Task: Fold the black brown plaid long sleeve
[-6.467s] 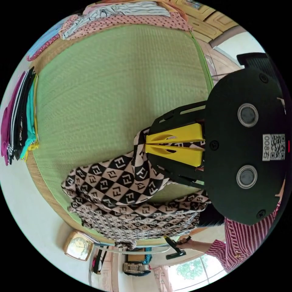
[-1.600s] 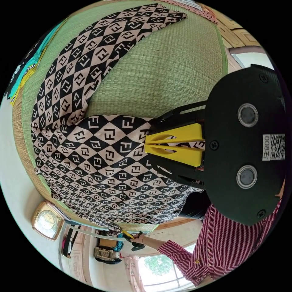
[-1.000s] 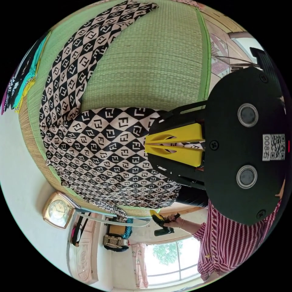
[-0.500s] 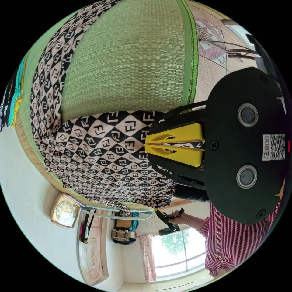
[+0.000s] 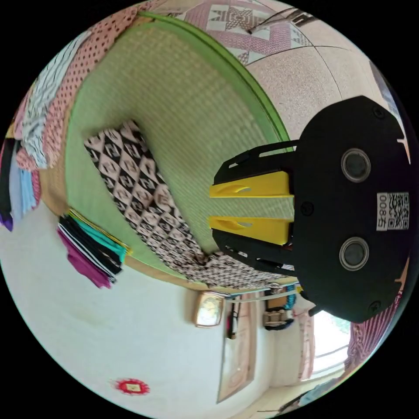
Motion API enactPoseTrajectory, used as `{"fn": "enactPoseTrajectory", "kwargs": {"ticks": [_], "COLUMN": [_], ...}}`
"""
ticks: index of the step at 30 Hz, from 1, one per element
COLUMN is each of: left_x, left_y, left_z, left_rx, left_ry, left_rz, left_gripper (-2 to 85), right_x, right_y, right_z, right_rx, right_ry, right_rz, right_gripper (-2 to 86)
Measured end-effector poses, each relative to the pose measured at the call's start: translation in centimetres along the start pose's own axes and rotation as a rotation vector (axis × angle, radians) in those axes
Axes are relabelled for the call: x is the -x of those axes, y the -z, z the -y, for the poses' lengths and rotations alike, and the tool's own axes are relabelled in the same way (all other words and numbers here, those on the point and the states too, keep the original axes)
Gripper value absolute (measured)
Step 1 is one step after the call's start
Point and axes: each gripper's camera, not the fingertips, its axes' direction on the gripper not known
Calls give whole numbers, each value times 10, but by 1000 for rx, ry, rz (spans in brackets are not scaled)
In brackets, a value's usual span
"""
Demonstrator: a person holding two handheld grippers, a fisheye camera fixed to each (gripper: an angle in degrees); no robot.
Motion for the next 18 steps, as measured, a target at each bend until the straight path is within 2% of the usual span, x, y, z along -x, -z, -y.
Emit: {"fn": "enactPoseTrajectory", "kwargs": {"ticks": [7, 14, 18], "left_x": [-91, -159, -166], "left_y": [-116, -200, -206], "left_z": [72, 116, 126], "left_rx": [133, 258, 266], "left_ry": [-269, -414, -430], "left_rz": [-185, -255, -273], "left_gripper": [49, 50, 50], "right_x": [-31, -46, -63], "right_y": [31, 10, 12], "right_z": [54, 71, 68], "right_rx": [-193, -159, -147], "right_ry": [-104, -102, -114], "right_rz": [-122, -198, -121], "right_gripper": [99, 77, 48]}}
